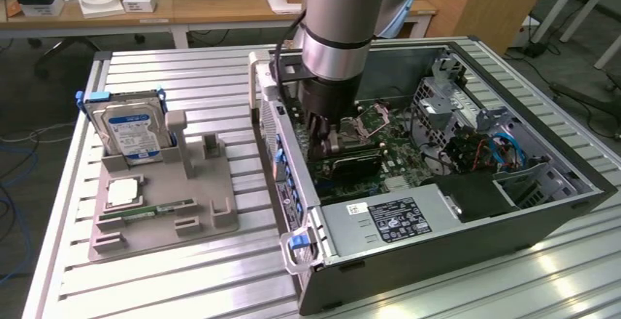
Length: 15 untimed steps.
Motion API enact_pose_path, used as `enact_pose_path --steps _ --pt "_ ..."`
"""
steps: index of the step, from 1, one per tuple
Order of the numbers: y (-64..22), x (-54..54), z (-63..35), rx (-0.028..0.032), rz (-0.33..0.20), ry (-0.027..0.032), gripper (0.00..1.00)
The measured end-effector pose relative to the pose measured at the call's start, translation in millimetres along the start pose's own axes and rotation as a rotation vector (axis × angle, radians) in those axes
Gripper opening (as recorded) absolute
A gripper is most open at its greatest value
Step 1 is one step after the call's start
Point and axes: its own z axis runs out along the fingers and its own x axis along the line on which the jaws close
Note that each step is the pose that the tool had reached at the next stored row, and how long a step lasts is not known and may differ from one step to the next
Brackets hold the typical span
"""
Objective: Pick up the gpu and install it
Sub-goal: 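Press down on the gpu until it lock into place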
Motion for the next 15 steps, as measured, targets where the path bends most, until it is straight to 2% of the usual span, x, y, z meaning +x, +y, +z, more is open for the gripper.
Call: enact_pose_path --steps 15 --pt "0.1 0.4 9.8 -0.0002 0.000 0.0004 0.10"
